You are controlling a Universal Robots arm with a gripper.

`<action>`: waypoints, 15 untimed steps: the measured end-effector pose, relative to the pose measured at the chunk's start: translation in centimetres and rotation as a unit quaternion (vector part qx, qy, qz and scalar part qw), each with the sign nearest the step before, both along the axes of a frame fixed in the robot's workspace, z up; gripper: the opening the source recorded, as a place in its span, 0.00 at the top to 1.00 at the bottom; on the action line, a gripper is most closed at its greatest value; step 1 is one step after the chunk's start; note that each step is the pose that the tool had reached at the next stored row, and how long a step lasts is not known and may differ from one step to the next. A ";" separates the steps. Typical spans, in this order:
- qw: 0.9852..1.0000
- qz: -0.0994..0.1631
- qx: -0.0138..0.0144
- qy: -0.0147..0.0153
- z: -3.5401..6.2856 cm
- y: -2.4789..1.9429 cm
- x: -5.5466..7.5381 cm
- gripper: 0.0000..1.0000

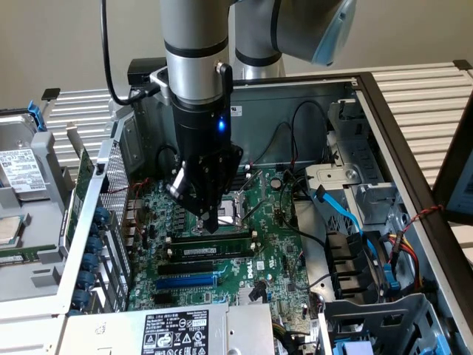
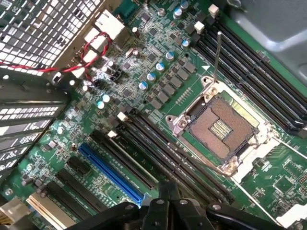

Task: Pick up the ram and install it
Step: 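Press down the ram until it locks into place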

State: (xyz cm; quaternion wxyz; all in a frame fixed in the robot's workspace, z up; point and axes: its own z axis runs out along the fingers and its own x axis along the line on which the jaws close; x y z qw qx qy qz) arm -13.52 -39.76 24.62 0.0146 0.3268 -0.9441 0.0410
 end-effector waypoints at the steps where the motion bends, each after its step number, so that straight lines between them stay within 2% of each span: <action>1: 1.000 -0.006 0.000 -0.001 0.00 0.00 0.0 0.89; 5: 1.000 -0.029 0.000 -0.004 0.00 0.00 0.0 0.89; 9: 0.999 -0.051 0.000 -0.009 -0.01 0.00 0.0 0.89; 15: 0.996 -0.086 0.000 -0.015 -0.01 0.00 0.0 0.89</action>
